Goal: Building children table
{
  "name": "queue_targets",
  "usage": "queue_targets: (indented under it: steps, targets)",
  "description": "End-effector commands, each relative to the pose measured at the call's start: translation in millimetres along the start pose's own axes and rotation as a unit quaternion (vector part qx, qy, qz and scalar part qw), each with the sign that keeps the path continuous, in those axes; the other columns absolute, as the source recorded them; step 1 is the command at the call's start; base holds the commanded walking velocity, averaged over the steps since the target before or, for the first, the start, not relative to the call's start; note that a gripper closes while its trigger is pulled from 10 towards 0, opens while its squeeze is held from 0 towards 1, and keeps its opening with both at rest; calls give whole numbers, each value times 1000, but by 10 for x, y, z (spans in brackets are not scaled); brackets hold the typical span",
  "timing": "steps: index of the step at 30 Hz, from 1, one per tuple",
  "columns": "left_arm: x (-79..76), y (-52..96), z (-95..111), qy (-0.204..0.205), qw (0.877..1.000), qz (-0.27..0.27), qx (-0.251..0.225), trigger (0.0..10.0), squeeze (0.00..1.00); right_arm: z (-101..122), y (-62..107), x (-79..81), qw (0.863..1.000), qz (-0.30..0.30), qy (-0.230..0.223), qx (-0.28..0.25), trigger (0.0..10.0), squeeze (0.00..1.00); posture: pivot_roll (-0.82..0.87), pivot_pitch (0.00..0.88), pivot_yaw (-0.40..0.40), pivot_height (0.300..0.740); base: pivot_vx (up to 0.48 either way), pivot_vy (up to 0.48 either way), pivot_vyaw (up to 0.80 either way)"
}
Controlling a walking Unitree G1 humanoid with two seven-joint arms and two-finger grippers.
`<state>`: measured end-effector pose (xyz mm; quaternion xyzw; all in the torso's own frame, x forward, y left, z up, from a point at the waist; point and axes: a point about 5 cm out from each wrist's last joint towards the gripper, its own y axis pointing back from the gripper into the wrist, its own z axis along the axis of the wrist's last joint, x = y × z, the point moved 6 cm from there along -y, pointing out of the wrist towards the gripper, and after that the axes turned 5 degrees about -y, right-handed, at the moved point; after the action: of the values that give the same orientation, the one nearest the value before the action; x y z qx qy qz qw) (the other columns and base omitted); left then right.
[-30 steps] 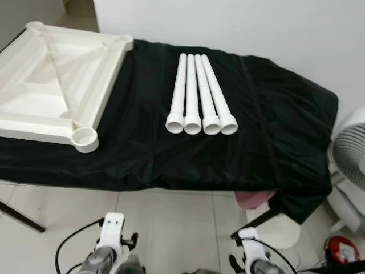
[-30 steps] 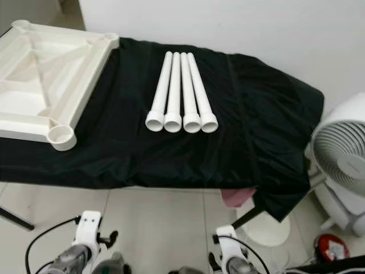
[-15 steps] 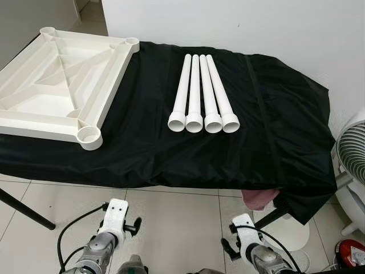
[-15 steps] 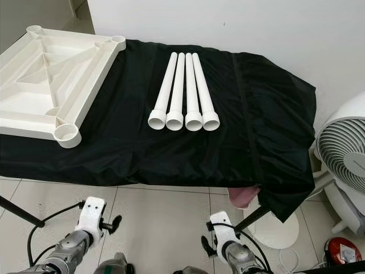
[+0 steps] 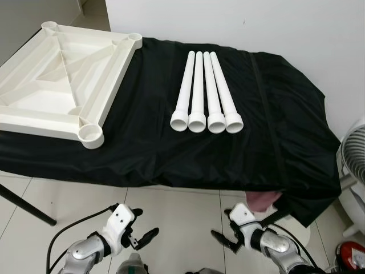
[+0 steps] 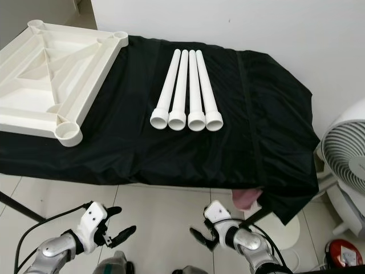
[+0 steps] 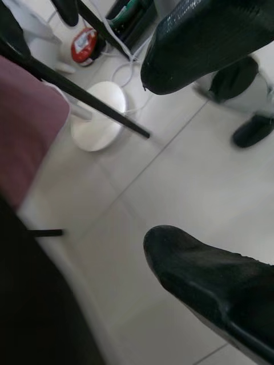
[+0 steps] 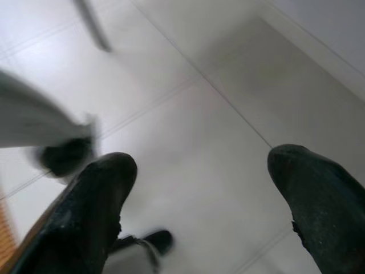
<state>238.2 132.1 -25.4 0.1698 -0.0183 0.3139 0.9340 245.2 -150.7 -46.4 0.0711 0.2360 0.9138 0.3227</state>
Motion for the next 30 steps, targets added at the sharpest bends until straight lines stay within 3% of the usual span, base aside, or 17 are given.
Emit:
queue_targets:
  steps: [1, 4, 6, 10, 11, 12, 14, 15, 18, 22, 25, 27, 30]
  targets:
    - [-180, 55, 247, -46, 994, -82, -47, 10000, 0, 188, 151, 21, 997, 62, 23, -26, 10000, 0, 129, 25, -74, 740, 0, 0, 0]
    - [-186, 78, 338, -59, 992, -90, -60, 10000, 0, 256, 204, 39, 996, 81, 34, -33, 10000, 0, 131, 24, -75, 740, 0, 0, 0]
    - [-207, 154, 518, -70, 986, -123, -87, 10000, 0, 402, 290, 45, 992, 107, 51, -50, 10000, 0, 132, 24, -77, 740, 0, 0, 0]
    - [-193, 209, 649, -72, 982, -142, -106, 10000, 0, 609, 338, 12, 988, 123, 59, -75, 10000, 0, 128, 21, -77, 740, 0, 0, 0]
    - [-152, 220, 763, -77, 979, -144, -120, 10000, 0, 845, 330, -21, 984, 124, 63, -110, 10000, 0, 127, 20, -77, 740, 0, 0, 0]
    - [-152, 220, 763, -77, 979, -144, -120, 10000, 0, 845, 330, -21, 984, 124, 63, -110, 10000, 0, 127, 20, -77, 740, 0, 0, 0]
    - [-90, 229, 966, -82, 976, -141, -145, 10000, 0, 1164, 332, -52, 977, 125, 67, -158, 10000, 0, 128, 21, -79, 740, 0, 0, 0]
    - [-90, 229, 966, -82, 976, -141, -145, 10000, 0, 1164, 332, -52, 977, 125, 67, -158, 10000, 0, 128, 21, -79, 740, 0, 0, 0]
    - [73, 203, 1425, -88, 970, -110, -200, 10000, 0, 1648, 333, -227, 966, 85, 68, -235, 10000, 0, 128, 25, -79, 740, 0, 0, 0]
    - [122, 194, 1520, -87, 968, -98, -212, 10000, 0, 1751, 334, -286, 963, 70, 62, -251, 10000, 0, 128, 24, -80, 740, 0, 0, 0]
    - [387, 94, 1718, -76, 967, -21, -243, 10000, 0, 2007, 297, -466, 955, 5, 51, -294, 10000, 0, 126, 23, -80, 740, 0, 0, 0]
    - [431, 72, 1745, -73, 966, -8, -247, 10000, 0, 2052, 283, -494, 952, -7, 49, -301, 10000, 0, 126, 23, -80, 740, 0, 0, 0]
    - [614, 0, 1868, -54, 961, 42, -267, 10000, 0, 2198, 234, -682, 942, -77, 14, -326, 10000, 0, 123, 15, -81, 740, 0, 0, 0]
